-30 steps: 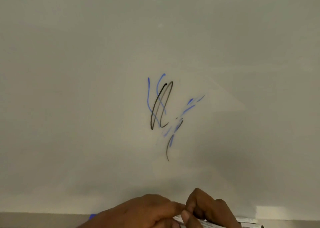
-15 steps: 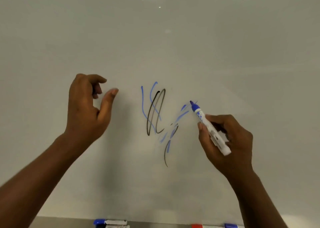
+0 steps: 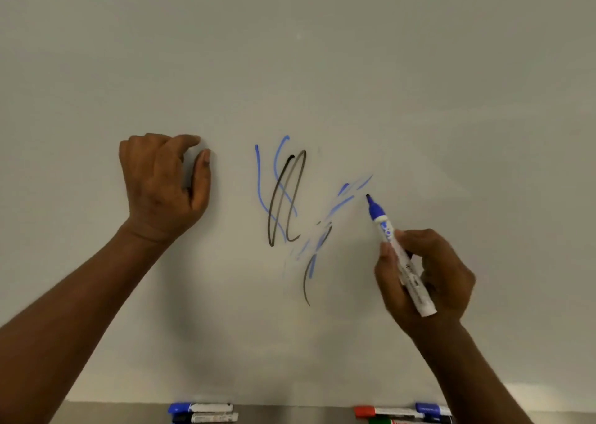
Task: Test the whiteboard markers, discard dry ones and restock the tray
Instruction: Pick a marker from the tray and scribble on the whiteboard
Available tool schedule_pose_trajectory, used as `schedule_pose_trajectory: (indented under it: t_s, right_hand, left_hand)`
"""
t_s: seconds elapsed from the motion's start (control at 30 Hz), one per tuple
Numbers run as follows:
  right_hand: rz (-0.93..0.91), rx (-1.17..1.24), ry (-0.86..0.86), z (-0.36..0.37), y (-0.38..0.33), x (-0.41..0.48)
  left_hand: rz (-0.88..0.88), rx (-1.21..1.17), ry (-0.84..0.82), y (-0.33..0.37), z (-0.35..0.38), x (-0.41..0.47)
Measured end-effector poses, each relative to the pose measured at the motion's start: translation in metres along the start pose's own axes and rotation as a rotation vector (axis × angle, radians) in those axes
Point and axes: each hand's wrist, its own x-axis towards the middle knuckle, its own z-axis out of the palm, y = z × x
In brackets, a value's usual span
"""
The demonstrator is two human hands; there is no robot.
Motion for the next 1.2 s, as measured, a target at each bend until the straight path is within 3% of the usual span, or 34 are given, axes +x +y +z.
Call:
schedule_pose_trajectory:
  t_s: [0.1, 0.13, 0.17, 0.27, 0.3, 0.33, 0.43, 0.47, 0.53, 0.6, 0.67, 0.83, 0.87, 0.97, 1.03, 1.13, 1.2]
  right_hand:
    - [-0.355, -0.063, -0.406, 0.02, -0.003, -0.021]
    - [-0.413, -0.078, -0.446, 0.02, 0.0, -0.019]
    - [-0.389, -0.065, -0.388, 0.018, 0.004, -0.013]
    - [-0.083, -0.023, 0.067, 0.006, 0.011, 0.009]
    - [-0.041, -0.025, 0.147, 0.005, 0.01, 0.01]
    - [-0.073, -0.01, 0.125, 0.009, 0.008, 0.006]
    - [-0.407, -0.043, -0.275, 0.025, 0.001, -0.019]
    - [-0.442, -0.074, -0.334, 0.025, 0.004, -0.022]
    - [-0.325, -0.044, -0.217, 0.017, 0.011, -0.016]
    - [-0.155, -0.02, 0.04, 0.01, 0.016, -0.008]
    - [-0.118, -0.048, 0.154, 0.014, 0.012, -0.011]
    - [-0.413, -0.058, -0.259, 0.033, 0.006, -0.035]
    - [-0.397, -0.059, -0.224, 0.031, 0.009, -0.032]
    - [-0.203, -0.018, 0.098, 0.023, 0.008, -0.015]
    - [-0.167, -0.035, 0.155, 0.026, -0.001, -0.015]
    - [-0.324, -0.066, -0.252, 0.037, -0.009, -0.042]
    - [-0.29, -0.098, -0.509, 0.04, -0.009, -0.058]
  left_hand:
    - [0.011, -0.007, 0.006, -0.001, 0.001, 0.0]
    - [0.012, -0.007, 0.005, 0.0, 0.001, 0.0]
    - [0.011, -0.006, 0.005, -0.001, 0.001, -0.001]
    - [0.003, 0.004, 0.009, -0.001, 0.001, -0.001]
    - [-0.002, 0.009, 0.015, -0.001, 0.002, -0.001]
    - [-0.006, 0.009, 0.018, -0.001, 0.002, -0.001]
    - [-0.017, -0.008, 0.03, 0.0, 0.002, -0.001]
    - [-0.02, -0.01, 0.031, 0.0, 0.002, -0.001]
    - [-0.018, -0.008, 0.035, 0.001, 0.002, -0.001]
    - [-0.012, -0.001, 0.039, 0.001, 0.002, -0.001]
    - [-0.014, -0.001, 0.039, 0.002, 0.003, 0.0]
    - [-0.03, 0.014, 0.012, 0.001, 0.002, -0.001]
    - [-0.031, 0.02, 0.001, 0.002, 0.002, 0.0]
    - [-0.042, 0.057, -0.047, 0.003, 0.0, 0.001]
    - [-0.07, 0.084, -0.104, 0.003, -0.002, 0.002]
    - [-0.12, 0.098, -0.178, 0.005, -0.005, 0.005]
    - [-0.168, 0.084, -0.199, 0.012, -0.008, 0.007]
